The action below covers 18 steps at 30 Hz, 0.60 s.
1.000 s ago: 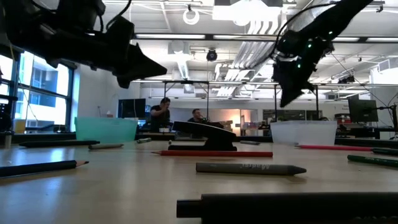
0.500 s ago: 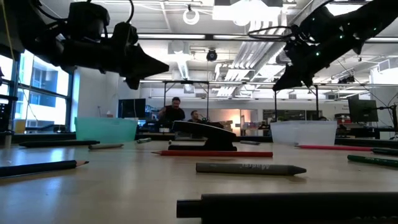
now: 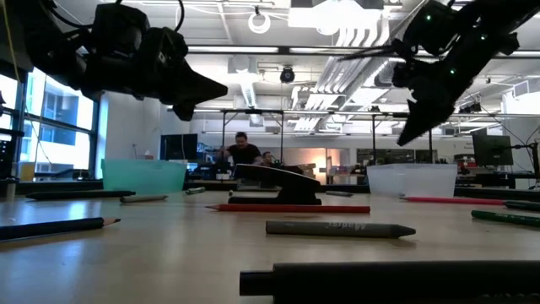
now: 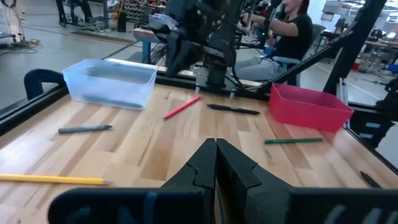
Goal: Sort crayons/erasers/pens/pencils in bins
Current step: Put the pink pencil into the green bin
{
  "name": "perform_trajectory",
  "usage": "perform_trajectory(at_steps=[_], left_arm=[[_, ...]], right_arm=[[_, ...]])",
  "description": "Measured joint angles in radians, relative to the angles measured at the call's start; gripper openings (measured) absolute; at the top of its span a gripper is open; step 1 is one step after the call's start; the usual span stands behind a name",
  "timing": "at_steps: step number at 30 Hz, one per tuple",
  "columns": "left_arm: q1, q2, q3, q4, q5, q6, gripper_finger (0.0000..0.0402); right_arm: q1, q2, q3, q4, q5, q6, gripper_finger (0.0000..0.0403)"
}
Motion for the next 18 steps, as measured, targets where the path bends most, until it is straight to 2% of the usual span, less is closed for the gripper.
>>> perform_trajectory(at_steps=[5, 11, 18], left_arm=[[-0.001, 0.000, 0.000, -0.004, 0.003, -0.010, 0.0000], [-0.024, 0.000, 0.000, -0.010, 0.004, -0.010, 0.0000], [-0.063, 0.000, 0.000, -0.015, 0.004, -0.004, 0.0000]], right_arm=[[0.022, 0.057, 0.000, -0.118, 0.001, 0.056, 0.0046], [0.019, 0.176, 0.000, -0.142, 0.001, 0.052, 0.0096], [0.017, 0.316, 0.000, -0.138, 0.007, 0.044, 0.0104]])
